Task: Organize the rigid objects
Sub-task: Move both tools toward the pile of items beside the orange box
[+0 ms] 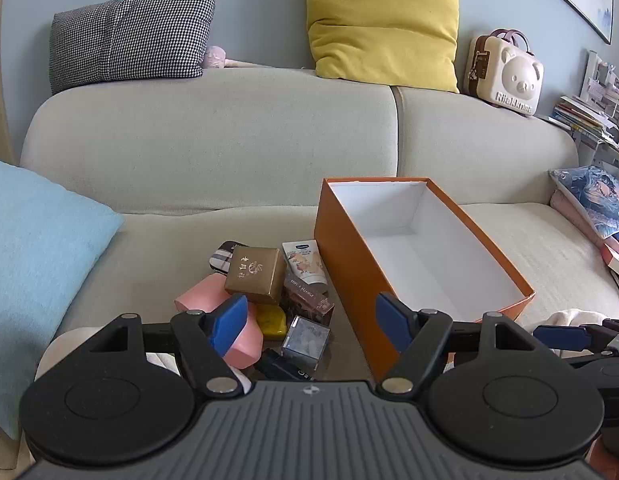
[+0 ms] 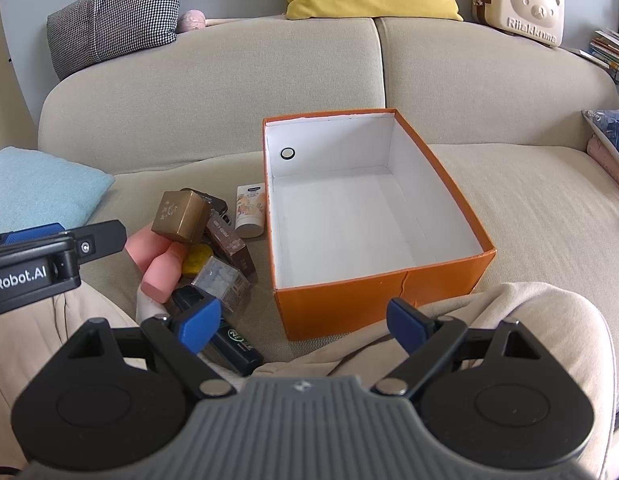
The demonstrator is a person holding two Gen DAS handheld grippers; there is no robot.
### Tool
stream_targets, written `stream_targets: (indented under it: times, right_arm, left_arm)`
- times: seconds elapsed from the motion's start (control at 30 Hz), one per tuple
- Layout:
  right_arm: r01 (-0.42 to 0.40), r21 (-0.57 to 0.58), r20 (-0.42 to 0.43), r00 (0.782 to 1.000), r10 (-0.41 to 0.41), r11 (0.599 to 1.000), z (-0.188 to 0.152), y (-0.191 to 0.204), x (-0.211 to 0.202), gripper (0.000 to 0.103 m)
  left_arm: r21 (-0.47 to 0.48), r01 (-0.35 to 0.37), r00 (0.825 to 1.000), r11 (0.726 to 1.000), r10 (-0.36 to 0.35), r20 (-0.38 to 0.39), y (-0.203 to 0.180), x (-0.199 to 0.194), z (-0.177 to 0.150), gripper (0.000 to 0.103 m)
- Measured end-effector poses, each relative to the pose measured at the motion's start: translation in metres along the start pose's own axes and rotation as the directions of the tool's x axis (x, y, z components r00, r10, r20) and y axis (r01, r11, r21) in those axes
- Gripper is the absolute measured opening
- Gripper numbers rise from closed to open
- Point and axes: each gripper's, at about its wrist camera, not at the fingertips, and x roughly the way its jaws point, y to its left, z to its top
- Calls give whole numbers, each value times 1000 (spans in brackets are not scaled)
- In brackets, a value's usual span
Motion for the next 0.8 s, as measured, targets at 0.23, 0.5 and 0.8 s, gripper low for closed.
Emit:
stream_targets:
  times: [0.23,0.5,0.8]
  right_arm:
    - [1,0,-1,1000,-1,1000,0,0,0,90]
    - [1,-1,-8,1000,-1,1000,-4,1,1,90]
    - [-4,-20,-21,1000,4,1000,-2,4,8,89]
  left_arm:
    - [-3,-2,1000,1000,2,-4,1,0,-1,86]
    - [-3,-1,1000,1000,1,-21,3,3,-1,83]
    - [-20,-9,998,1000,7,-69,10,13,-5,76]
